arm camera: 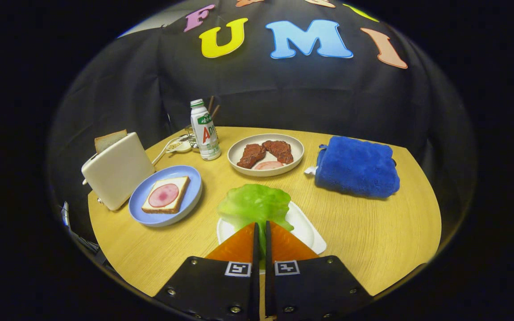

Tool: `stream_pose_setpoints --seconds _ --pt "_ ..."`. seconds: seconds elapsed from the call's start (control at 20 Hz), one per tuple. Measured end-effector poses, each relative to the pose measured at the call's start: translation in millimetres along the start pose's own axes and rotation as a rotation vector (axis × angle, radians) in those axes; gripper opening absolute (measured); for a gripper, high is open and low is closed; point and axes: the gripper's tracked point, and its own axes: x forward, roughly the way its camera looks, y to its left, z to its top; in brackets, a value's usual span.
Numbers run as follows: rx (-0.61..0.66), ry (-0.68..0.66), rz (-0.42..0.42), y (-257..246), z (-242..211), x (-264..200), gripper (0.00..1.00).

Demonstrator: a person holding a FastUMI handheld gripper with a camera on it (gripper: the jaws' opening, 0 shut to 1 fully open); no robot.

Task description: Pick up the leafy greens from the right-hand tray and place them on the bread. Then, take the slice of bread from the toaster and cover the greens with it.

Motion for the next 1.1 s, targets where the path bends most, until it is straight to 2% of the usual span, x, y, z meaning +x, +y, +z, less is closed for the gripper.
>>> stream_pose_setpoints --seconds 0.15,0.6,0.95,1.1 --pt "-0.029 -0.034 0.008 14 13 -8 0.05" --pt "-0.088 -0.098 0.108 88 36 -15 0.05" --pt "-0.123 -0.038 0.208 161 39 25 0.05" --pt "-0.171 0.019 0.213 182 25 53 0.05"
